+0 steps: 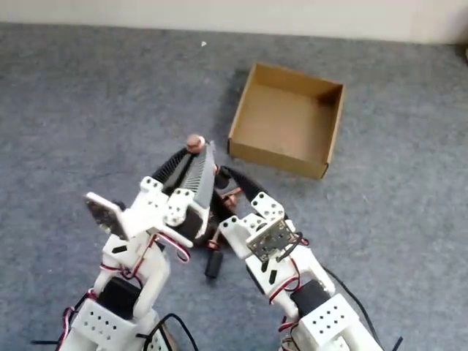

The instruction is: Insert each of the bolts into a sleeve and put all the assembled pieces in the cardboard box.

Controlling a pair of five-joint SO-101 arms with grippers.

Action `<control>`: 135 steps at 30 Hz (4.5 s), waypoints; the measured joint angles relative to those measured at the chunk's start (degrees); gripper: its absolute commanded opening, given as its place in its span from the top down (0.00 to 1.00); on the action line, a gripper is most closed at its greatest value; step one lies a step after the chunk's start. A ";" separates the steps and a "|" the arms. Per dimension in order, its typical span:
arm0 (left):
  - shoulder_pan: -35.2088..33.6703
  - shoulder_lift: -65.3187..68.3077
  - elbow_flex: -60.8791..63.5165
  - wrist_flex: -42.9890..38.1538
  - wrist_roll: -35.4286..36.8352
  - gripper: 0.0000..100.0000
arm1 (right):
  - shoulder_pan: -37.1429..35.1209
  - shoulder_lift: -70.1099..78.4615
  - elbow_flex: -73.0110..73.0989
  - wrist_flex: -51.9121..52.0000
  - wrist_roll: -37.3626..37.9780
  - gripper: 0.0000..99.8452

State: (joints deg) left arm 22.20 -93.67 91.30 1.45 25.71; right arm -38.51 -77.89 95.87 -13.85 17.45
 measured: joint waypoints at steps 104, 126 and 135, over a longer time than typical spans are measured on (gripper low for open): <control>-26.81 -0.09 4.75 40.44 -21.80 1.00 | 35.69 99.96 -95.82 56.62 -12.04 0.87; -33.14 -0.09 4.75 40.26 -21.89 1.00 | 25.76 99.87 -133.01 111.03 -12.13 0.94; -34.11 -0.09 4.75 39.91 -21.98 1.00 | 12.84 99.87 -133.71 113.49 -19.78 0.94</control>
State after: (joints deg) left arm -11.91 -93.76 96.04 41.36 3.74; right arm -25.67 21.98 -37.85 99.65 -2.33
